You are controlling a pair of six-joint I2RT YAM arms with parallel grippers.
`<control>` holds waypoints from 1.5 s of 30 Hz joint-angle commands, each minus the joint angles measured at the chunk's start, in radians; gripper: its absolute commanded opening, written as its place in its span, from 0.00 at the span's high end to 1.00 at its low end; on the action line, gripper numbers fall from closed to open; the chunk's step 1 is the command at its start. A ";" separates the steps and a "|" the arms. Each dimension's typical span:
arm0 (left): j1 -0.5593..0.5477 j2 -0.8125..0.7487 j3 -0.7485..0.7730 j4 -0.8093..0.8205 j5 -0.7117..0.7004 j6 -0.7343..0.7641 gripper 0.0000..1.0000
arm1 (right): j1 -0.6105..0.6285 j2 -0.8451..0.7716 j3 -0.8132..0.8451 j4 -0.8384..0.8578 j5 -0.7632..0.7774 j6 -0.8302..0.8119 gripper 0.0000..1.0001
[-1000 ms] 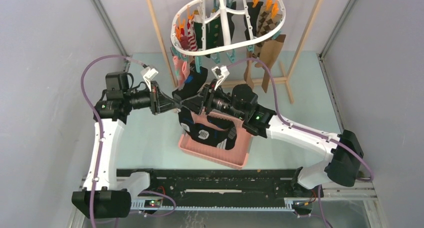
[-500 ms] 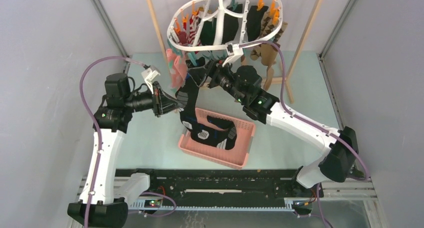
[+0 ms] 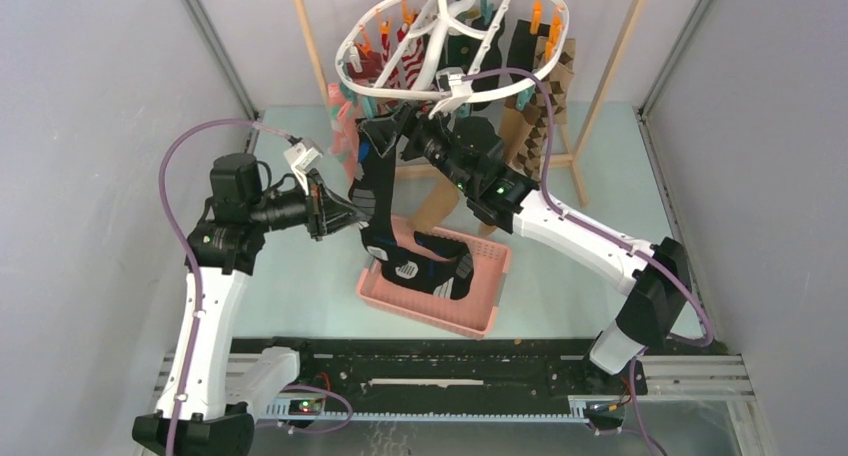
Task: Remove the socks clipped to the hanger
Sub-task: Remove the sock from the hanger.
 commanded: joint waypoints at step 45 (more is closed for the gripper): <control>-0.155 -0.040 -0.126 -0.030 -0.150 0.020 1.00 | -0.033 -0.030 0.017 0.050 0.007 0.057 1.00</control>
